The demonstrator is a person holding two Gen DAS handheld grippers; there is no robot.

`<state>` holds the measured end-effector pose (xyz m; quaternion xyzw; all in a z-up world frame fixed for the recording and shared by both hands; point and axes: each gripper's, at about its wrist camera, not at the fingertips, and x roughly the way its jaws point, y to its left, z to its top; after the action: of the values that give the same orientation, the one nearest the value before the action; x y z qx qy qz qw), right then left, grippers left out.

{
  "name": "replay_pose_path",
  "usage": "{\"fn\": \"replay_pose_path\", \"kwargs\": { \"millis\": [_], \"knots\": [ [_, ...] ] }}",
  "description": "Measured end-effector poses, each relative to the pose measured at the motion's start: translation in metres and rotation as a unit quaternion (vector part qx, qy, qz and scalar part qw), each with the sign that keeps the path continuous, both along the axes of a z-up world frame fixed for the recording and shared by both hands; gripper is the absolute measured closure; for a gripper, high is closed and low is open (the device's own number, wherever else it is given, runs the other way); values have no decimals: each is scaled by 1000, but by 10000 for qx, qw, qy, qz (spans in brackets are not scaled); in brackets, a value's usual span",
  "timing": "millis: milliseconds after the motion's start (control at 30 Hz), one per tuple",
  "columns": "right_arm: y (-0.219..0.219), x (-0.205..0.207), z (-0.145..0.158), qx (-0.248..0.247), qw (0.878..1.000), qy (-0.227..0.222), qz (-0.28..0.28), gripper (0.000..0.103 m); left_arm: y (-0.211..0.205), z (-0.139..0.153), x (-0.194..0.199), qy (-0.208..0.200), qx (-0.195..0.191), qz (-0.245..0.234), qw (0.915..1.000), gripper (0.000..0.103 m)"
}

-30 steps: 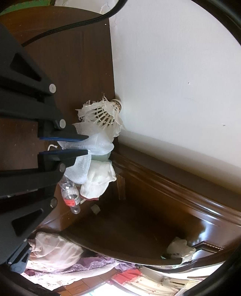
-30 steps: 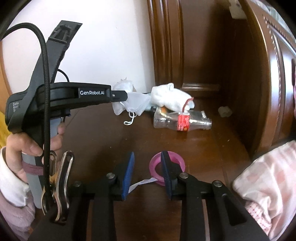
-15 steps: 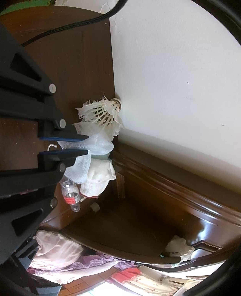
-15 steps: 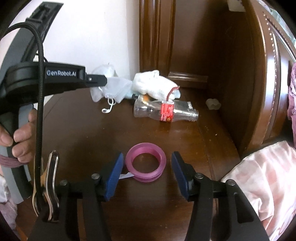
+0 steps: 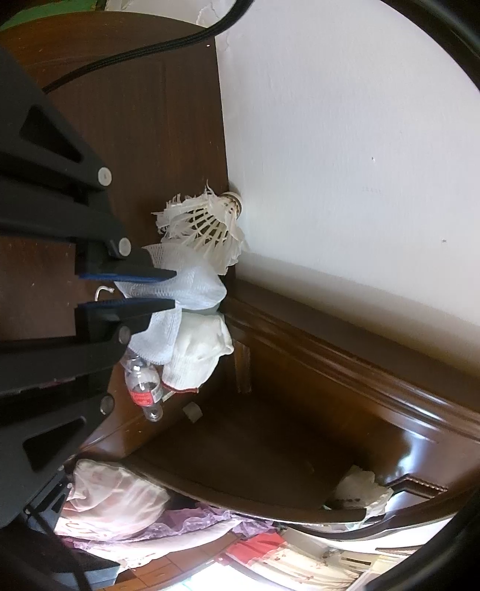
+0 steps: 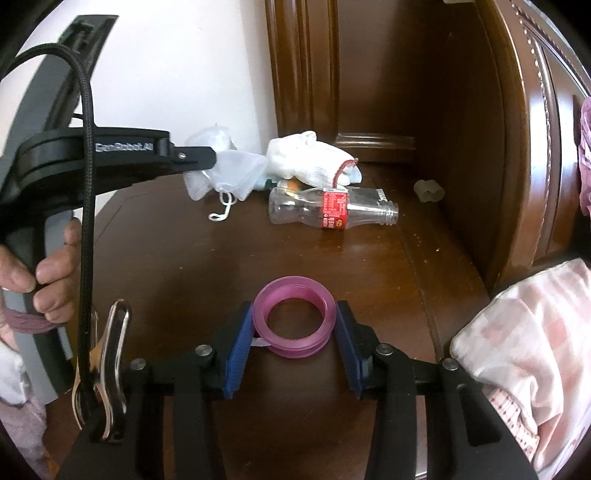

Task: Collect trash
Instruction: 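Close the left gripper on the white mesh bag while the right closes on the pink tape roll, then carry the white mesh bag and pink tape roll over the red bin with both tools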

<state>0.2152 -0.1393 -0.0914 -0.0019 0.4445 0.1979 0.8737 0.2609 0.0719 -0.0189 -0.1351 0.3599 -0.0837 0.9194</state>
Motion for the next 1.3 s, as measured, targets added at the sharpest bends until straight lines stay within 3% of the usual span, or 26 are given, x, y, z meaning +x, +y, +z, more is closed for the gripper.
{"fn": "replay_pose_path", "kwargs": {
  "millis": [533, 833, 1300],
  "knots": [
    [-6, -33, 23, 645, 9973, -305, -158, 59, -1, 12, -24, -104, -12, 26, 9999, 96],
    [-5, -52, 29, 1053, 9937, -324, -193, 59, 20, 38, -67, -439, 192, 179, 9987, 96],
    [2, -80, 42, 1429, 9890, -370, -50, 59, 55, 45, -135, -585, 138, 477, 9971, 96]
  ]
}}
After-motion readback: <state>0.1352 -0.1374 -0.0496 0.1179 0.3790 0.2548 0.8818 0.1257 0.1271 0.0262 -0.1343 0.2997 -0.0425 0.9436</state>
